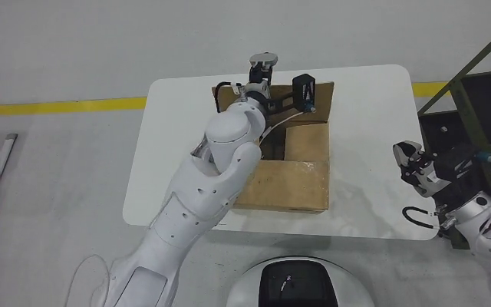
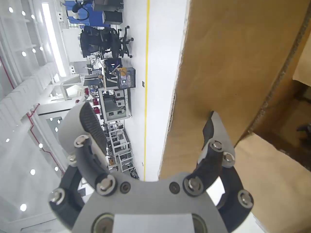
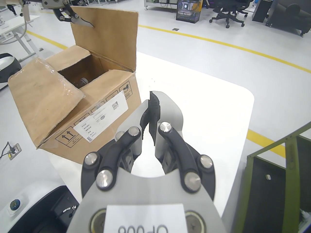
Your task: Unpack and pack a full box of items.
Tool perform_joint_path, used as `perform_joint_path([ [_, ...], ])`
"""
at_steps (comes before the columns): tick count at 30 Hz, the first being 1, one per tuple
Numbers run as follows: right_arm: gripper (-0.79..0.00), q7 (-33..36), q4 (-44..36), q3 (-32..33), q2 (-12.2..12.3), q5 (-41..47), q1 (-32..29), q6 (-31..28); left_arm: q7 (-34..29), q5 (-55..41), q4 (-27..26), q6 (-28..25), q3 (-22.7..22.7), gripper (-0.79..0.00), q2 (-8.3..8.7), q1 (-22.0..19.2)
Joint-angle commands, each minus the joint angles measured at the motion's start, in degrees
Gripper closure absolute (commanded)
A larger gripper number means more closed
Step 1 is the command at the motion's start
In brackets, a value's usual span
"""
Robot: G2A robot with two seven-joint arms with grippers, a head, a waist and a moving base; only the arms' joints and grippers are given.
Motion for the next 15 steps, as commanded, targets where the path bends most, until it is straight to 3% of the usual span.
perform_joint_path([
  [1, 0.000, -0.06, -0.01, 0.25, 0.00, 0.08, -0.30, 0.00, 1.01, -0.36, 3.84, 0.93, 1.34, -0.785, -0.82, -2.10],
  [6, 0.000, -0.18, -0.27, 1.08, -0.01, 0.27, -1.43, -0.08, 3.00, -1.56, 12.84, 3.49, 4.85, -0.785, -3.23, -6.07],
  [15, 0.000, -0.05, -0.54, 2.07, -0.01, 0.54, -2.75, -0.31, 3.97, -3.80, 22.53, 4.68, 8.80, -0.785, -6.87, -9.30],
])
